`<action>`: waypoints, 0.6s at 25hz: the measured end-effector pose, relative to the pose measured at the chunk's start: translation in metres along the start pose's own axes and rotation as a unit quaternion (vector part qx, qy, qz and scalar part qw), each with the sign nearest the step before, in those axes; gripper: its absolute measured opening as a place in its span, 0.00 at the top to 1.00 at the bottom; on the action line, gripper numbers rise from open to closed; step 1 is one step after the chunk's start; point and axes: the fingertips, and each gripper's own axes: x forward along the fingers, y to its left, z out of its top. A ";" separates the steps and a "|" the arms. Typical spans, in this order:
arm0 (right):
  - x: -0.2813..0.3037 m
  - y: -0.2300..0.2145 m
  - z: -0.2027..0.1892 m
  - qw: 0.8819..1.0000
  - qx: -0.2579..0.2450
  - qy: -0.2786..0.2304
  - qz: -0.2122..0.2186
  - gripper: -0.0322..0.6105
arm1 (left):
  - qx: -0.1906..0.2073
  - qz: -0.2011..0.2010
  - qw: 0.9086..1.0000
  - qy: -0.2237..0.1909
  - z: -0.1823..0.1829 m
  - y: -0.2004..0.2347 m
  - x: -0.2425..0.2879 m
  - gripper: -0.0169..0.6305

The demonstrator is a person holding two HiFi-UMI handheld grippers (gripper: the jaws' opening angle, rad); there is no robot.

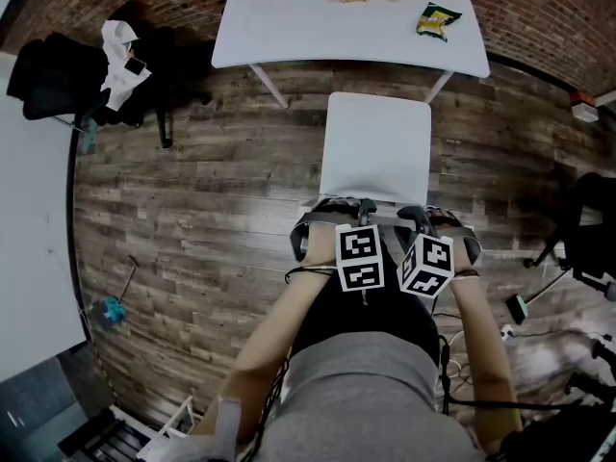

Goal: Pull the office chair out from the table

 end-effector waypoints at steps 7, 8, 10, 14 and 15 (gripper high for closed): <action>-0.026 0.001 0.025 0.995 0.040 -0.088 -0.005 0.69 | -0.038 0.057 0.995 -0.074 0.017 0.011 -0.030 0.67; -0.034 0.000 0.031 0.993 0.048 -0.106 -0.002 0.69 | -0.057 0.060 0.992 -0.096 0.022 0.014 -0.040 0.67; -0.053 -0.004 0.044 0.989 0.059 -0.138 -0.001 0.68 | -0.106 0.072 0.980 -0.154 0.035 0.025 -0.065 0.67; -0.096 -0.032 0.063 0.972 0.095 -0.210 -0.029 0.69 | -0.193 0.110 0.937 -0.271 0.056 0.062 -0.126 0.67; -0.106 -0.044 0.065 0.965 0.110 -0.233 -0.045 0.69 | -0.206 0.122 0.926 -0.292 0.058 0.071 -0.138 0.67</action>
